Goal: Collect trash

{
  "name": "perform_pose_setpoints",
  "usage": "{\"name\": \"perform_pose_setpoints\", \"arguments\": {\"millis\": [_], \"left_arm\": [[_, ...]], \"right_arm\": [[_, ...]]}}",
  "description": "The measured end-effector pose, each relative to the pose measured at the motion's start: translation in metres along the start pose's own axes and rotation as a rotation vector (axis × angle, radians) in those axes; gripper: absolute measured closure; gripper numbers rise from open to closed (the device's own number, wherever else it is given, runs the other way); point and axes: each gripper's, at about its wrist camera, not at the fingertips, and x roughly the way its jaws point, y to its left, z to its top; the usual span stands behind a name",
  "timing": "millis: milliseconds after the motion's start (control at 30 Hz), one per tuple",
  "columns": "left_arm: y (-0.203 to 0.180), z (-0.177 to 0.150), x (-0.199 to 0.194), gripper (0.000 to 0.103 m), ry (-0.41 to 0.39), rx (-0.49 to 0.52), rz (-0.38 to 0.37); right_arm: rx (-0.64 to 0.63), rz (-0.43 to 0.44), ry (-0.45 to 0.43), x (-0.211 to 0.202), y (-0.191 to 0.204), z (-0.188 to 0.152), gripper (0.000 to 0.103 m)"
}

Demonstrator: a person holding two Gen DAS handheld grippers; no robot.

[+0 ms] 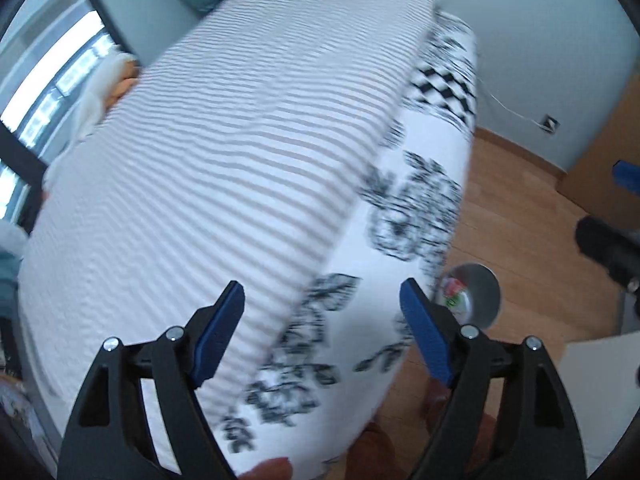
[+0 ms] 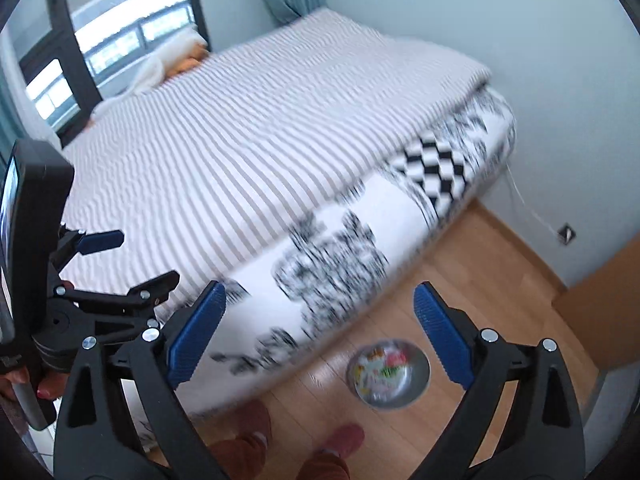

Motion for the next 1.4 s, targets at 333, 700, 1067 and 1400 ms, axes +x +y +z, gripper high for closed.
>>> {"name": "perform_pose_setpoints", "arguments": {"millis": [333,700,1067,1400], "left_arm": [[0.147,0.008,-0.102,0.017,-0.133,-0.161,0.191],[0.217,-0.016,-0.145,0.016,-0.157,-0.22,0.154],[0.24,-0.021,-0.167,0.016,-0.193,-0.237,0.128],[0.243,-0.023,-0.171,0.015,-0.196,-0.232,0.13]], "right_arm": [[-0.105,0.04,-0.135,-0.064,0.127,0.078,0.009],[-0.115,0.015,-0.155,-0.087,0.198,0.088,0.009],[-0.131,0.001,-0.156,-0.093,0.217,0.097,0.009],[-0.135,0.012,-0.156,-0.097,0.221,0.1,0.009]]}}
